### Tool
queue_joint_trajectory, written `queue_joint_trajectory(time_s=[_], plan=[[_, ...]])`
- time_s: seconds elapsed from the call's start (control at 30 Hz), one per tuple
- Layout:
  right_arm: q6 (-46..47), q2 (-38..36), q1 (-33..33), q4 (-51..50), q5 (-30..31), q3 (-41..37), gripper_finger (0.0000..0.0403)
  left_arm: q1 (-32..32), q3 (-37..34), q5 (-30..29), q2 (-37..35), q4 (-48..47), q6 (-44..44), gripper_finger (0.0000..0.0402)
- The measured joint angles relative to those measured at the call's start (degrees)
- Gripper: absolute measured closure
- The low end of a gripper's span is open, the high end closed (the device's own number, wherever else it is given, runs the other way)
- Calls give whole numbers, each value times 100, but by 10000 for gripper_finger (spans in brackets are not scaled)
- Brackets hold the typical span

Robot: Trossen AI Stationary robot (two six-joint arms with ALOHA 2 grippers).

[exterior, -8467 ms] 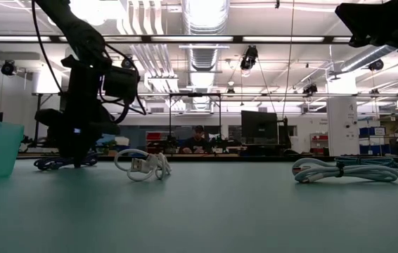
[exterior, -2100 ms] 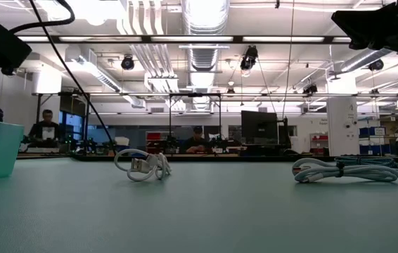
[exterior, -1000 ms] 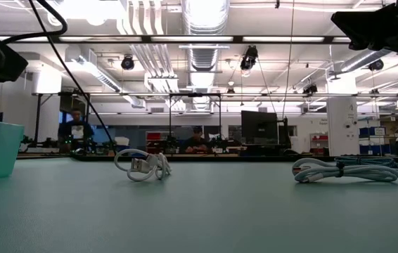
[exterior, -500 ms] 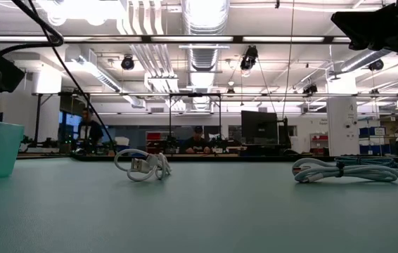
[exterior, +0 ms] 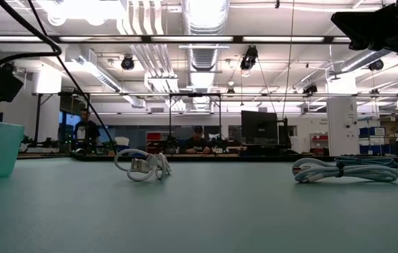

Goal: Pick and place USB-C Cables
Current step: Put the black violet charger cable into the green bin

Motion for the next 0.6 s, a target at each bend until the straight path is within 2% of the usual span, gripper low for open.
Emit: queue_joint_trajectory(time_s=[0.3, 0.6], plan=[[-2, 0, 0, -13, 0, 0, 339, 0, -60, 0, 0, 101, 2, 357], [-2, 0, 0, -19, 2, 0, 339, 0, -41, 0, 0, 119, 7, 352]])
